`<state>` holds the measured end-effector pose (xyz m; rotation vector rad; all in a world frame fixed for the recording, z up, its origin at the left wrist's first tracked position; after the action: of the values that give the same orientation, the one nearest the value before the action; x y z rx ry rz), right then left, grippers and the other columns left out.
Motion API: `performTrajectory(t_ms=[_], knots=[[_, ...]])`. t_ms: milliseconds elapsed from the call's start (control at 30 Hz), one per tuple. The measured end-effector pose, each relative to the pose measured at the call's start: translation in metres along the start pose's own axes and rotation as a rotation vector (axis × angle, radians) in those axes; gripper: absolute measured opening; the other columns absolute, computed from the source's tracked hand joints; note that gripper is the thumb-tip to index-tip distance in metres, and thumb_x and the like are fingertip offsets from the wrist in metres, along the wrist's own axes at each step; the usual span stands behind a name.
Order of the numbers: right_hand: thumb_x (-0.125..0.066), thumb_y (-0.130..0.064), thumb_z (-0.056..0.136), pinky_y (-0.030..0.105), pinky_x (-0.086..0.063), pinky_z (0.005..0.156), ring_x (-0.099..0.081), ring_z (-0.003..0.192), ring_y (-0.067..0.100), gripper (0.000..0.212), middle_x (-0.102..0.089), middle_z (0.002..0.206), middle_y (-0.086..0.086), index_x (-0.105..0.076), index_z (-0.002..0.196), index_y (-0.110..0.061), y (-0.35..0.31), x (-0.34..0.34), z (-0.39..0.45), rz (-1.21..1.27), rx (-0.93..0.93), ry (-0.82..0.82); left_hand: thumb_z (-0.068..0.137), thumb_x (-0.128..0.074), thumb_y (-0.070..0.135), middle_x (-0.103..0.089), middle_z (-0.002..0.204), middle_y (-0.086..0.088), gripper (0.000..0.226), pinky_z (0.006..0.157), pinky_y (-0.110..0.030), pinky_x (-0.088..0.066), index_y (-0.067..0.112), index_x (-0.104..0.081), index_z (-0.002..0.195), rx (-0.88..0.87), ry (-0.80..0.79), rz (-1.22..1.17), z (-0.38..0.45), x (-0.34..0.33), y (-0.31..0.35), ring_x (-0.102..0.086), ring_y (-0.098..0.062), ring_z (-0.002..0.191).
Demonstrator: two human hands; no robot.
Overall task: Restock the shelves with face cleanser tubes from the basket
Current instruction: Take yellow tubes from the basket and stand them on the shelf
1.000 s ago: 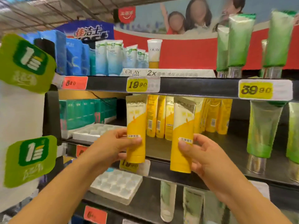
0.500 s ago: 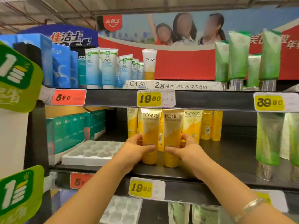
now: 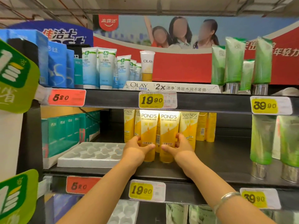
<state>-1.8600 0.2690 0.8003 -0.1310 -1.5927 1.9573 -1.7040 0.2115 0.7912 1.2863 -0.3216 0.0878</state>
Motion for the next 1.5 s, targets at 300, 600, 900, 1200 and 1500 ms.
performTrajectory(t_ms=[300, 600, 900, 1200, 1500], knots=[[-0.071, -0.014, 0.079, 0.036, -0.046, 0.096, -0.053, 0.117, 0.023, 0.058, -0.055, 0.128, 0.005, -0.043, 0.130, -0.016, 0.009, -0.001, 0.001, -0.100, -0.032, -0.033, 0.078, -0.072, 0.031, -0.056, 0.126, -0.007, 0.054, 0.094, -0.038, -0.045, 0.015, -0.047, 0.123, 0.013, 0.114, 0.255, -0.002, 0.006, 0.007, -0.053, -0.027, 0.117], [-0.071, -0.016, 0.080, 0.037, -0.047, 0.095, -0.053, 0.115, 0.024, 0.052, -0.056, 0.125, 0.006, -0.046, 0.125, -0.015, 0.011, -0.003, 0.005, -0.097, -0.016, -0.022, 0.078, -0.072, 0.028, -0.058, 0.122, -0.008, 0.051, 0.092, -0.037, -0.045, 0.014, -0.050, 0.122, 0.021, 0.135, 0.219, 0.002, 0.006, 0.003, -0.055, -0.027, 0.113], [-0.071, -0.016, 0.080, 0.039, -0.046, 0.097, -0.053, 0.117, 0.024, 0.056, -0.055, 0.127, 0.006, -0.043, 0.127, -0.016, 0.014, -0.004, 0.007, -0.068, -0.025, -0.037, 0.079, -0.072, 0.027, -0.055, 0.127, -0.009, 0.057, 0.095, -0.039, -0.045, 0.013, -0.046, 0.127, 0.055, 0.109, 0.174, 0.002, 0.004, -0.001, -0.052, -0.028, 0.117], [-0.060, -0.017, 0.088, 0.035, -0.050, 0.087, -0.058, 0.102, 0.019, 0.021, -0.060, 0.113, 0.004, -0.052, 0.107, -0.022, 0.000, 0.036, -0.034, 0.074, 0.109, 0.137, 0.085, -0.064, 0.028, -0.061, 0.110, 0.001, 0.024, 0.067, -0.019, -0.046, 0.023, -0.056, 0.107, -0.272, 0.121, 0.128, -0.043, 0.022, 0.039, -0.056, -0.011, 0.094], [-0.056, -0.007, 0.090, 0.018, -0.053, 0.061, -0.064, 0.060, 0.004, 0.015, -0.069, 0.068, -0.008, -0.062, 0.084, -0.020, 0.032, 0.066, -0.150, 0.235, 0.041, 0.201, 0.082, -0.067, 0.025, -0.070, 0.069, 0.011, 0.011, 0.059, -0.012, -0.052, 0.027, -0.069, 0.071, -0.265, -0.237, -0.285, -0.118, -0.023, 0.013, -0.065, -0.001, 0.064]])
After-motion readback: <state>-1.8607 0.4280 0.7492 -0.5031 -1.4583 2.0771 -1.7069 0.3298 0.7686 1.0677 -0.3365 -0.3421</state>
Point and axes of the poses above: each hand's wrist, its own z-axis towards the middle knuckle, its own x-axis out of the back of the hand, y = z × x, the point moved 10 cm from there along z, towards the middle knuckle
